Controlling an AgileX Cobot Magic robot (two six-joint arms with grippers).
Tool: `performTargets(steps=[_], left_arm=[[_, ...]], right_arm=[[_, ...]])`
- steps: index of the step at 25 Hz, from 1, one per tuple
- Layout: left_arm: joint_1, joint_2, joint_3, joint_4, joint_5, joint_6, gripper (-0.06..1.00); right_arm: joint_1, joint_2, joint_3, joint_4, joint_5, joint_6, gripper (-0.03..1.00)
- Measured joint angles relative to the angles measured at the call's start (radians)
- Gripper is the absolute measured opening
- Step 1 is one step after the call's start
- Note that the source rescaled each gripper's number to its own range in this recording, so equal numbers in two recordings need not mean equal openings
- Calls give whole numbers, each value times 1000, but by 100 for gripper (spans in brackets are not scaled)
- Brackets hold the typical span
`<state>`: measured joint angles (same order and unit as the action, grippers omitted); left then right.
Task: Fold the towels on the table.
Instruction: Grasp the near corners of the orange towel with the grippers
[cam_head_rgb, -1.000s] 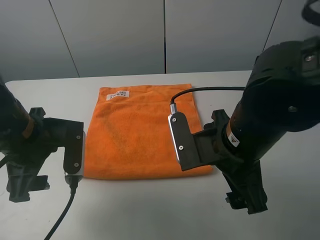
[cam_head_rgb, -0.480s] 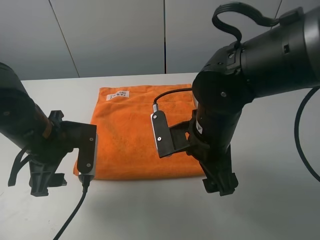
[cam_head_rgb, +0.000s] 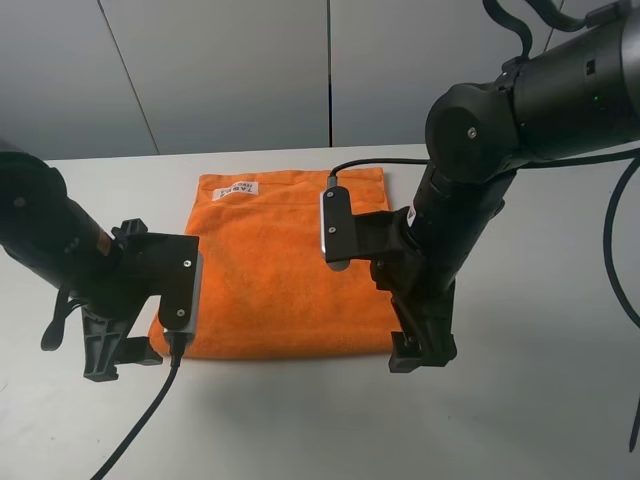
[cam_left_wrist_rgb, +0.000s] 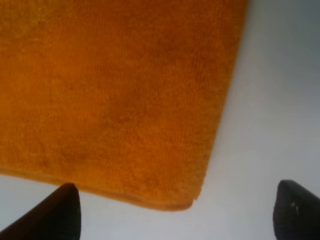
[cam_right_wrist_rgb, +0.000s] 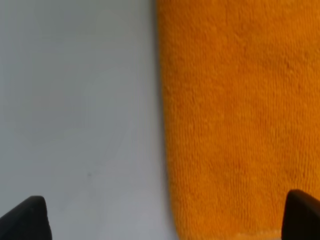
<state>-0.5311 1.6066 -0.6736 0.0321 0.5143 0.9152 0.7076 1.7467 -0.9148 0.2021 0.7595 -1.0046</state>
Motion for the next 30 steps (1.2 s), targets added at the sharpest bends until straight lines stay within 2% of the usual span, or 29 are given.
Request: performTargets(steps=[6,12,30], left_arm=[[0,80,0,-24,-10,30,100],[0,130,0,-41,-92,30,100],[0,150,0,-40,-94,32,100]], right_arm=[[0,6,0,18,-14,-39,100],[0,48,0,20,-56,-43,100],[-9,131,-1,-35,-86,-43,100]])
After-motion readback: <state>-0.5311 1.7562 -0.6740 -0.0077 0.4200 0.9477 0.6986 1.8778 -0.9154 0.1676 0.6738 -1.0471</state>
